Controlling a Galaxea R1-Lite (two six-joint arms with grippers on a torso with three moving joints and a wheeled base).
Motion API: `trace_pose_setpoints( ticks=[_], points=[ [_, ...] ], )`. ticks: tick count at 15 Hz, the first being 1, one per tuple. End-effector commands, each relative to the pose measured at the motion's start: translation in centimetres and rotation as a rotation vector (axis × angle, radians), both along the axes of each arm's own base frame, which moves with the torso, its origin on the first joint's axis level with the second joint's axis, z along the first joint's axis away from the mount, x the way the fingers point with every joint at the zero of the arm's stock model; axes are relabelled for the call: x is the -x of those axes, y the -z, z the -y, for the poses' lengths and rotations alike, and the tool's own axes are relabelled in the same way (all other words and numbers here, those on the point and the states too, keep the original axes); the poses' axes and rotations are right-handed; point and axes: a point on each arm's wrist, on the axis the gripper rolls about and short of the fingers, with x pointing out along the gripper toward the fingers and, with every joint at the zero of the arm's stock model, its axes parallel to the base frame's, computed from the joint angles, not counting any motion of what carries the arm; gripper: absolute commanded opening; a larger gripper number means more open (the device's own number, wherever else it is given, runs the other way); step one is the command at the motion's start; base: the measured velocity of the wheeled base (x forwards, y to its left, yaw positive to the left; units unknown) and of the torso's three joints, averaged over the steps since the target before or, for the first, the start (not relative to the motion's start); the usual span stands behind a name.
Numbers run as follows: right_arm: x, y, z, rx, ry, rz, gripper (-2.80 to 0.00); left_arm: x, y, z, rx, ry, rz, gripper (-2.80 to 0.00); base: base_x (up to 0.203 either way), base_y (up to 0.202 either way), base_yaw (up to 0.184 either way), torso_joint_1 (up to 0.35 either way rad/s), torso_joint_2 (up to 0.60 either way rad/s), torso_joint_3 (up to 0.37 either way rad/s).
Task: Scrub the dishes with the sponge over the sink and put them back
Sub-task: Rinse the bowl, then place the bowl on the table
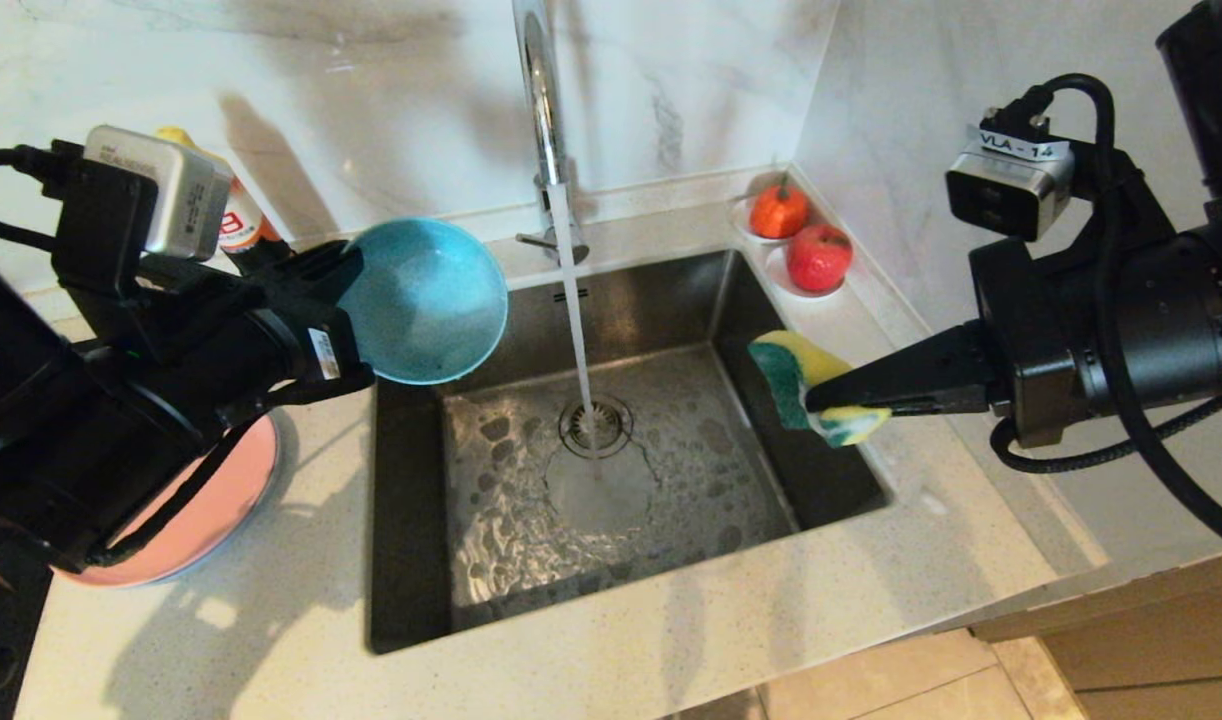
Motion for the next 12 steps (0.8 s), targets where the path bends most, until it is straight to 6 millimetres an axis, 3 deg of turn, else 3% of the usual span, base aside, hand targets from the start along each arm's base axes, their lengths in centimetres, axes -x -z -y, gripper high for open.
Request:
trace_pose_setpoints(
  ticks=[1,6,12],
  points=[
    [0.4,-0.1,0.2,-0.004,-0.002,-0.001,-2.80,0.8,-0.5,-1.0,0.089,-0.008,-0.146,-2.80,0.000,0.000,0.000,0.000,0.00,0.000],
    [0.8,0.2,0.8,-0.001,0.011,-0.010,-2.80,-0.6,0.0,-4.1,0.452,-0.122,-0.424,-2.80,0.000,0.000,0.000,0.000,0.00,0.000],
    [1.1,0.5,1.6,0.006,0.036,-0.020,-2.80,-1.2,-3.6,-9.8,0.697,-0.337,-0.338,-2.80,0.000,0.000,0.000,0.000,0.00,0.000]
  ],
)
